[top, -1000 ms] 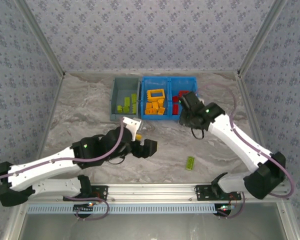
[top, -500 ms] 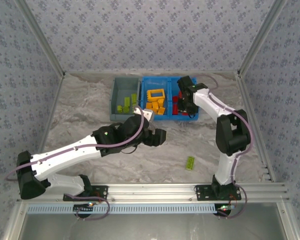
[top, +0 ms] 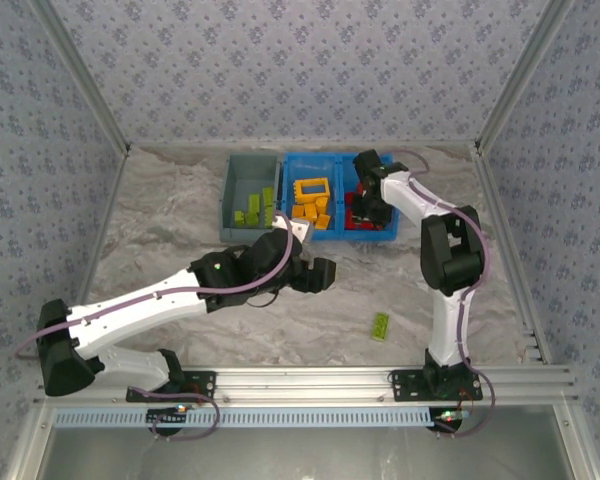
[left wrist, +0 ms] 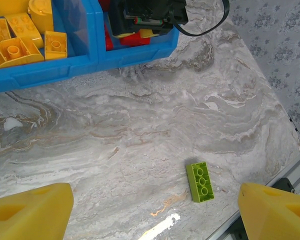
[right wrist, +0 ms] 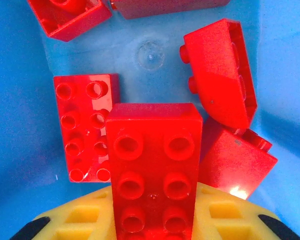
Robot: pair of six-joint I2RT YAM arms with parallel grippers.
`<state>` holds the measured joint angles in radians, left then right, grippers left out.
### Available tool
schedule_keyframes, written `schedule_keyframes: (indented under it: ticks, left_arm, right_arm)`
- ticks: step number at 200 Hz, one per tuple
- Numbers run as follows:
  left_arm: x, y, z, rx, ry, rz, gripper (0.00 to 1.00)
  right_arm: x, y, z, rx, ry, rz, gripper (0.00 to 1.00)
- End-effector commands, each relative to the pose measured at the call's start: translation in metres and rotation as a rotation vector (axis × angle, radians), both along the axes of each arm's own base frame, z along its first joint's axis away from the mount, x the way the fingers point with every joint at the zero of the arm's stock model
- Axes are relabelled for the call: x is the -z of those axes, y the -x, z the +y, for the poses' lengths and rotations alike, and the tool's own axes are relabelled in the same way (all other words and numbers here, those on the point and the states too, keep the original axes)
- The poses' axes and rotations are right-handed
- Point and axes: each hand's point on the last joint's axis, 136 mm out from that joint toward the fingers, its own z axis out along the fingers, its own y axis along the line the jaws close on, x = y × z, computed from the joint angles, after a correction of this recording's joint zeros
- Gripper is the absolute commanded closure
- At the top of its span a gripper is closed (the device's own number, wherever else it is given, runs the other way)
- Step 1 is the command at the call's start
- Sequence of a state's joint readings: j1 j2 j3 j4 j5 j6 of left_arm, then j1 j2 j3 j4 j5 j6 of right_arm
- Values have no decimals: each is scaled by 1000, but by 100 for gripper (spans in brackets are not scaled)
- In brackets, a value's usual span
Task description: Sort the legos into containers by color
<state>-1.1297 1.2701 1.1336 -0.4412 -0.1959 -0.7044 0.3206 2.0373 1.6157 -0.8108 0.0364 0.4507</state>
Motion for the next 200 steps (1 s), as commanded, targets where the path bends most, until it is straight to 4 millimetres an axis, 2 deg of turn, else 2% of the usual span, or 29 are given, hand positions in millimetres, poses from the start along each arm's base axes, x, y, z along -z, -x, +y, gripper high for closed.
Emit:
schedule_keyframes:
  ticks: [1, 31, 66, 80, 100, 126, 142, 163, 185, 200]
  left_arm:
    - [-23, -10, -4, -49, 51, -59, 14]
    - [-42, -22, -18, -52, 64, -148, 15]
    - [-50, -33, -44, -38, -5, -244, 15]
    - [-53, -39, -48, -61, -27, -260, 15]
    - [-57, -46, -53, -93, -33, -283, 15]
    - [-56, -49, -55, -114, -43, -295, 14]
    - [-54, -46, -56, -113, -50, -295, 14]
    - [-53, -43, -55, -110, -54, -290, 14]
    - [-49, -36, -57, -84, -59, -275, 16]
    - [-39, -28, -61, -46, -73, -242, 18]
  right_arm:
    - [0, -8, 1, -4, -6, 3, 67]
    - [6, -9, 1, 3, -3, 17, 66]
    - [11, -11, 0, 16, 5, 24, 65]
    - [11, -12, 0, 20, 6, 25, 64]
    - [11, -12, 0, 25, 4, 26, 58]
    - [4, -13, 0, 25, 1, 15, 45]
    - [-10, -15, 1, 25, -2, -13, 41]
    - [-35, -15, -1, 30, -8, -62, 40]
    - [-74, -11, -7, 43, -10, -136, 41]
    - [-109, -2, -15, 57, -8, -209, 42]
